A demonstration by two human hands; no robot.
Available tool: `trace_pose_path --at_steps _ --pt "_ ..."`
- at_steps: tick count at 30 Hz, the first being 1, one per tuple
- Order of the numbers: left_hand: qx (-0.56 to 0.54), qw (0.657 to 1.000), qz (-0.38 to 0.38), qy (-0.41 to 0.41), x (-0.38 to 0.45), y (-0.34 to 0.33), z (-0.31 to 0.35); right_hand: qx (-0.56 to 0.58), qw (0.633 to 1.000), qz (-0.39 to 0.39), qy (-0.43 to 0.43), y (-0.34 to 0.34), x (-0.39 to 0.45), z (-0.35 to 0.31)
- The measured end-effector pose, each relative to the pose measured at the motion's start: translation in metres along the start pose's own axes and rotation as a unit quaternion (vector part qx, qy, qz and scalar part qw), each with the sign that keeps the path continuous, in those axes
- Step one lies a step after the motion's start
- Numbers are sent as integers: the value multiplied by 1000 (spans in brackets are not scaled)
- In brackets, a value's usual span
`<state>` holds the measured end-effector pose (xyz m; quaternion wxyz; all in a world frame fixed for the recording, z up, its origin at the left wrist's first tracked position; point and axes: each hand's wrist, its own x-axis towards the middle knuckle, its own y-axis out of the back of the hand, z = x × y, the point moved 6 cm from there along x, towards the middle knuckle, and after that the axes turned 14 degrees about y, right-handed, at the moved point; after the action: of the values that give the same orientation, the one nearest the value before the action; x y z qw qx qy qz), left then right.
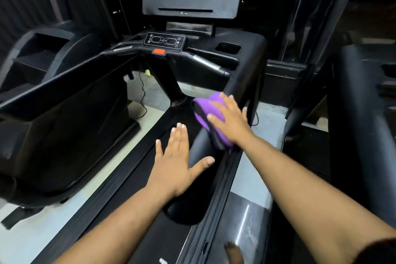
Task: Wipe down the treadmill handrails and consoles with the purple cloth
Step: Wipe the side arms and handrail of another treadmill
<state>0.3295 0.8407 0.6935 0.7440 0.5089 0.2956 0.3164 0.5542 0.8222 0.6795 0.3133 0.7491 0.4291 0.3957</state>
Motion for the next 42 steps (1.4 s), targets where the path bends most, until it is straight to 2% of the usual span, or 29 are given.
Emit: trace_pose_path --at_steps 2,3,5,8,11,15,17,18,21,24,27,30,32,37,40,42 --pt "-6 1000 12 -3 -16 1 -7 -7 995 24 -94 2 10 0" --pt "-15 1000 20 0 -22 0 -11 -15 993 33 -109 -3 7 -10" --pt "-38 998 45 -4 -31 4 -17 -15 996 40 -81 -17 -19 -45" --pt "-81 991 105 -37 -35 10 -16 31 997 71 16 -40 -93 -102" --pt "-101 983 139 -68 -37 13 -11 80 994 70 38 -56 -134 -112" --pt "-70 984 145 -77 -35 15 -7 57 993 77 -72 -28 -78 -75" --pt "-63 984 147 -75 -33 14 -6 44 988 80 -121 -30 -66 -76" --pt "-70 983 151 -76 -33 14 -6 40 989 85 -113 -35 -73 -86" --pt "-124 975 165 -86 -35 18 -8 60 990 123 -14 -58 -127 -124" --pt "-138 972 163 -95 -38 19 -6 152 975 161 13 -76 -166 -124" --pt "-90 979 152 -104 -38 17 -2 202 954 215 -55 -74 -153 -86" --pt "-39 987 131 -90 -34 13 -1 262 908 232 -229 -64 -120 -34" --pt "-18 988 126 -84 -33 11 0 293 889 241 -256 -62 -113 -35" --pt "-46 989 109 -91 -31 11 0 277 928 230 -95 -86 -181 -128" --pt "-54 987 113 -104 -29 11 0 274 932 191 -142 -88 -173 -122" --pt "-83 983 122 -108 -29 13 -2 197 960 144 -135 -73 -143 -118"
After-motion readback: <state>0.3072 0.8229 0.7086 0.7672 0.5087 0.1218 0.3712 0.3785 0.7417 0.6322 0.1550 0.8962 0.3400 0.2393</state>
